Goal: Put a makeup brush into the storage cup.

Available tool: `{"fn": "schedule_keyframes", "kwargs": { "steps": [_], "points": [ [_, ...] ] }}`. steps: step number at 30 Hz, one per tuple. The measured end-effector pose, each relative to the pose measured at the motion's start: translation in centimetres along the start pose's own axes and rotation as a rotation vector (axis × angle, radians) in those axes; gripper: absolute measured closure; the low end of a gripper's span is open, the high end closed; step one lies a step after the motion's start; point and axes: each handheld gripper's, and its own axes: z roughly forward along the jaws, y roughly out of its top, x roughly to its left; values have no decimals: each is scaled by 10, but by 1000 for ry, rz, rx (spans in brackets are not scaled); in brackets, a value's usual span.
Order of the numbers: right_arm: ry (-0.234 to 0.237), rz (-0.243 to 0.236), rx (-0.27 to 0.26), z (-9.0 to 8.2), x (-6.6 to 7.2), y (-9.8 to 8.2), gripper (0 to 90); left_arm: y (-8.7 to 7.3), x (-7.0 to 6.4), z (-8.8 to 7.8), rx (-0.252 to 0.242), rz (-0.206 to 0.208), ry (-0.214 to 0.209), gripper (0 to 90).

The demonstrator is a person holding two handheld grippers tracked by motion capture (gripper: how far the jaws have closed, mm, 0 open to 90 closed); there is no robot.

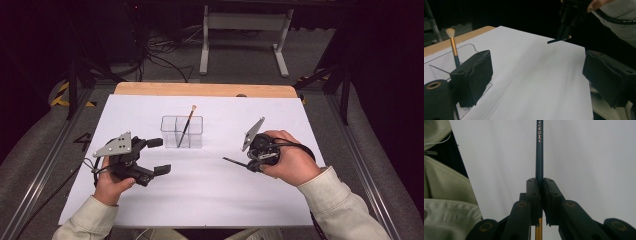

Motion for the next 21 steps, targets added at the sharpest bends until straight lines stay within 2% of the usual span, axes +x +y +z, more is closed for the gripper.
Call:
{"fn": "schedule_keyframes", "kwargs": {
  "steps": [6, 7, 21],
  "points": [
    [19, -42, 10, -2, 6, 7, 835, 1, -3, 7, 14, 11, -38, 103],
    [21, -64, 14, -2, 8, 10, 834, 1, -4, 10, 15, 10, -53, 105],
    [54, -180, 33, -2, 23, 25, 835, -2, -7, 22, 35, 11, -104, 117]
  ]
}}
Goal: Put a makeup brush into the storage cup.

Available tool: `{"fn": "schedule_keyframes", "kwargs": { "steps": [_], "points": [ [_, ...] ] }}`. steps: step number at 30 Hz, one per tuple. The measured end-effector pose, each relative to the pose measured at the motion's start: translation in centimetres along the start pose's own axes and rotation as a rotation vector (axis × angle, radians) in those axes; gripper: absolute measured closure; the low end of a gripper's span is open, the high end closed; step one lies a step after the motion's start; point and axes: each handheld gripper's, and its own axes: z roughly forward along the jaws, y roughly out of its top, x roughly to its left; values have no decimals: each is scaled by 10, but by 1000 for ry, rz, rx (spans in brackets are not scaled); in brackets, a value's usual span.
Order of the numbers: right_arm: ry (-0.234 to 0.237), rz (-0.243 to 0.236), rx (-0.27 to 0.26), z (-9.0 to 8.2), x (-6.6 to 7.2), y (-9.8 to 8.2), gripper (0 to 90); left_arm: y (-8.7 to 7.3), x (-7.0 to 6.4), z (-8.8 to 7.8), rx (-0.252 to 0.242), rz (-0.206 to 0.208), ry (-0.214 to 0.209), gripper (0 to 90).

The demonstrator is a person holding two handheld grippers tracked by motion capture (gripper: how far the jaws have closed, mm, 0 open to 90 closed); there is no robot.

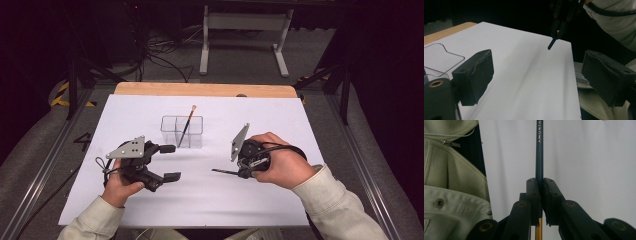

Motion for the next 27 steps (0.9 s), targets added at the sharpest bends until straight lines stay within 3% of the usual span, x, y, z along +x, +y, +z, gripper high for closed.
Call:
{"fn": "schedule_keyframes", "kwargs": {
  "steps": [14, 27],
  "points": [
    [23, -99, -17, 9, 10, 27, 835, -3, -4, 12, 24, 3, -45, 134],
    [10, -129, -4, 13, 13, 45, 835, -6, -7, 18, 43, 15, -100, 254]
  ]
}}
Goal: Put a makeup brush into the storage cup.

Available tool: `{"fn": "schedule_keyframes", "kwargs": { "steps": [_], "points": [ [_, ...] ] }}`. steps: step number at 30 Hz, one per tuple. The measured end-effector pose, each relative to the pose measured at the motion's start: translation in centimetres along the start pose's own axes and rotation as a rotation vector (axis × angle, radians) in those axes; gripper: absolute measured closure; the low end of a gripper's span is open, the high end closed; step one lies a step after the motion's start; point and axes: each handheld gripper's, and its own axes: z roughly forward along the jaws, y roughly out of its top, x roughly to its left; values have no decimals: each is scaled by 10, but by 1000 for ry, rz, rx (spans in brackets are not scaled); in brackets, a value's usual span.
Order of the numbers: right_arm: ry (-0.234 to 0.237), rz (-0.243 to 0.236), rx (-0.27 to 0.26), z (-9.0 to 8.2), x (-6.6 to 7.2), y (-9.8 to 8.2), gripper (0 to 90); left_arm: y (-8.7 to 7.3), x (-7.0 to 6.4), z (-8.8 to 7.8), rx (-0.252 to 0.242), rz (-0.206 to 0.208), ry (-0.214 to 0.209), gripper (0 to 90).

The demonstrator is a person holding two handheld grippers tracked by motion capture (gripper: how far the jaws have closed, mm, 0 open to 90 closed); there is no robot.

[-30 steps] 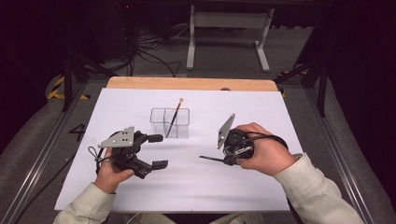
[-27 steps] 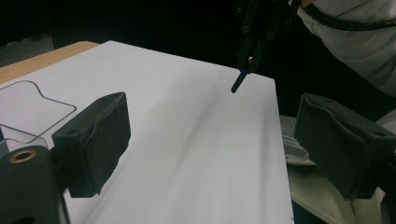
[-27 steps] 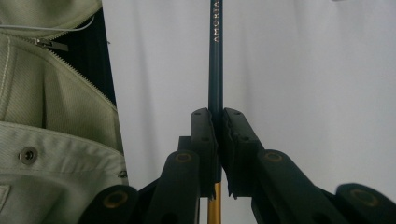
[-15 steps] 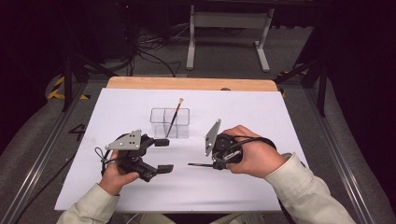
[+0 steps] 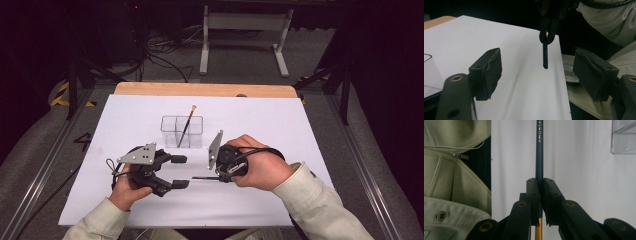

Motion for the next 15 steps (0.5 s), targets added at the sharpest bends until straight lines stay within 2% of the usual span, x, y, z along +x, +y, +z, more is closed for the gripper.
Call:
{"fn": "schedule_keyframes", "kwargs": {
  "steps": [2, 4, 15],
  "points": [
    [0, -3, 1, 0, 0, 2, 835, 0, -1, 1, 5, 7, -8, 271],
    [1, -4, 1, 1, 1, 5, 835, 0, -1, 1, 9, 14, -16, 335],
    [-2, -9, -10, 2, -1, 11, 835, -3, -2, 4, 30, 21, -37, 434]
  ]
}}
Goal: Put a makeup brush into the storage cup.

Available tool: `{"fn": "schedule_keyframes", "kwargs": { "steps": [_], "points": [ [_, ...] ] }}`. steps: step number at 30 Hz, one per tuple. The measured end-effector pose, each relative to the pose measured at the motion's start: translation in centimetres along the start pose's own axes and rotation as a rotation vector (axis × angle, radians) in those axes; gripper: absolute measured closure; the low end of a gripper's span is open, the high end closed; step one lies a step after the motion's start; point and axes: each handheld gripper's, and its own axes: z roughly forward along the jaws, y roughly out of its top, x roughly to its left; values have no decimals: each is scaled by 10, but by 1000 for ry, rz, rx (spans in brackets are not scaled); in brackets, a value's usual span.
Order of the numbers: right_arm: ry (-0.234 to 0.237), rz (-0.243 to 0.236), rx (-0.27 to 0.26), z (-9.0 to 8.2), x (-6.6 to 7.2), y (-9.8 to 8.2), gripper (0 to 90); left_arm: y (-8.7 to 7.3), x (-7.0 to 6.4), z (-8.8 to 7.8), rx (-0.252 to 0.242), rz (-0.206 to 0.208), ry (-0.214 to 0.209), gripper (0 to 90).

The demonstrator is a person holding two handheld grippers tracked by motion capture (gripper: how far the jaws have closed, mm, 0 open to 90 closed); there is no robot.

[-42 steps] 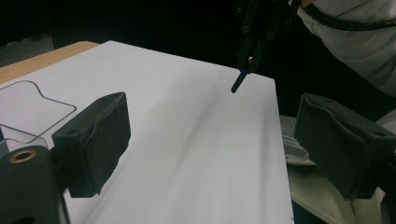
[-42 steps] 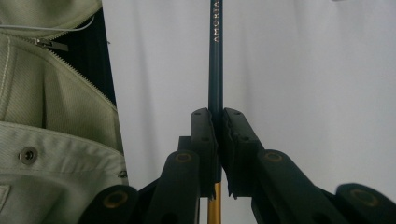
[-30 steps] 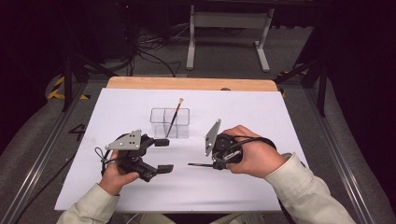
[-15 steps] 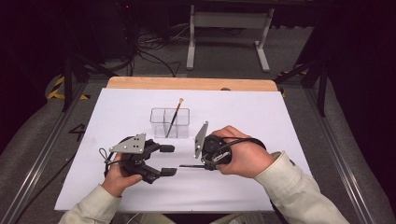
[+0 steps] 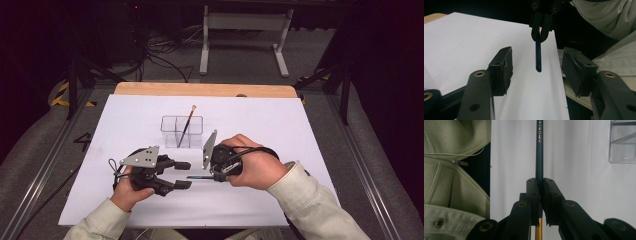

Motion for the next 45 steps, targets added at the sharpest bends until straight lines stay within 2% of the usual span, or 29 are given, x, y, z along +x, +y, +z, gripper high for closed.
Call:
{"fn": "schedule_keyframes", "kwargs": {
  "steps": [5, 11, 15, 25, 30, 36, 45],
  "points": [
    [-6, -7, -5, -3, 1, 4, 835, -1, 1, -2, -7, -4, -8, 486],
    [-11, -23, -8, -4, 2, 7, 835, -1, 2, -4, -2, 11, -7, 547],
    [-8, -21, -7, -4, 3, 9, 834, -1, 2, -4, -8, 11, -13, 618],
    [-6, -26, -7, -4, 3, 10, 835, -1, 2, -4, 19, 32, -26, 767],
    [-8, -27, -11, -5, 2, 10, 835, -2, 3, -3, 31, 33, -29, 779],
    [-11, -26, -2, -4, 2, 9, 834, -3, 2, -1, 50, 40, -39, 842],
    [-8, -25, 6, -3, 2, 10, 834, -3, 2, 0, 74, 40, -36, 849]
  ]
}}
